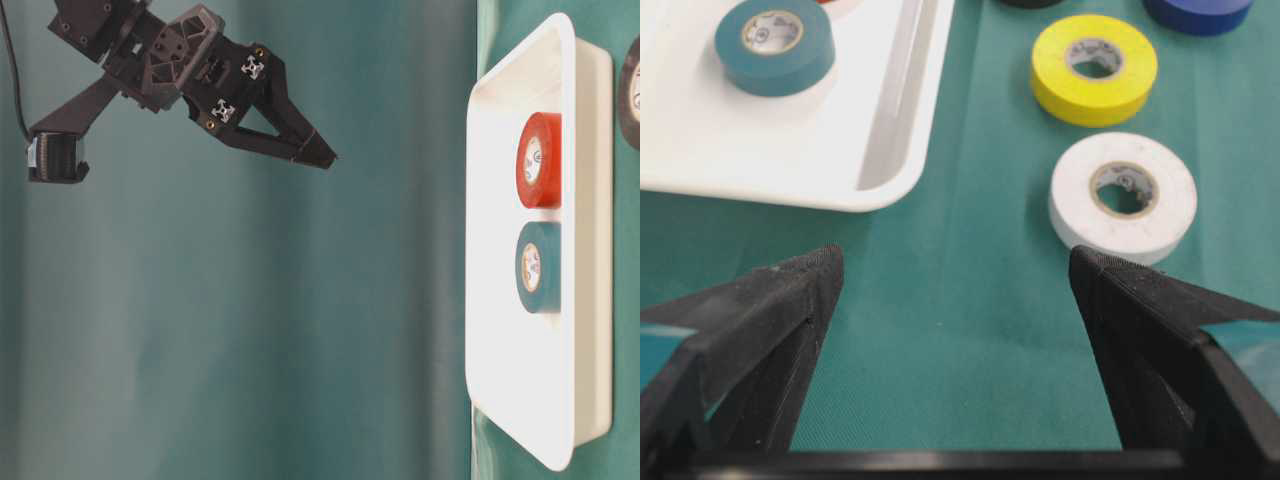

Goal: Pick up the tape from a random location and place it into the white case.

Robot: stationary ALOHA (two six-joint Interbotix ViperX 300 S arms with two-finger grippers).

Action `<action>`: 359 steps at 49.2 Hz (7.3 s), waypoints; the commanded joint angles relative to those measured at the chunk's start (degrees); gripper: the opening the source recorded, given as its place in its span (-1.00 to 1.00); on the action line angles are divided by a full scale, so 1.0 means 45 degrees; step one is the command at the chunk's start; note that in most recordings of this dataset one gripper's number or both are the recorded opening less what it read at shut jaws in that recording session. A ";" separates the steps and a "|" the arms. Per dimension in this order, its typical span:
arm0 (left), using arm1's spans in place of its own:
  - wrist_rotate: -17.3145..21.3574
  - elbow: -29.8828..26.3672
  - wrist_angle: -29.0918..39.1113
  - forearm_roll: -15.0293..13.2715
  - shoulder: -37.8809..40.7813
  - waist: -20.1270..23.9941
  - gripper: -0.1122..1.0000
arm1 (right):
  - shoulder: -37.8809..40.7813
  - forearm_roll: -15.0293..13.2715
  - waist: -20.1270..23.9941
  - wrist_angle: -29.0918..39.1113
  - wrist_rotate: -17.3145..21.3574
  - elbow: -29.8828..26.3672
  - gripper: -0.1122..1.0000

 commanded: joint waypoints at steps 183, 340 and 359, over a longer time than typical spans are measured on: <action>0.0000 -0.0117 0.0039 -0.0020 0.0137 0.0039 0.98 | -0.7285 0.0254 0.4023 -0.8184 0.1680 0.9805 0.67; -0.0840 -0.9824 -0.0176 0.0000 1.2871 -0.3223 0.98 | -0.7266 0.0215 0.4023 -0.8105 0.1602 0.9629 0.67; -0.0820 -1.2832 0.5430 0.0020 1.4453 -0.3223 0.98 | -0.7266 0.0215 0.4023 -0.8105 0.1602 0.9629 0.67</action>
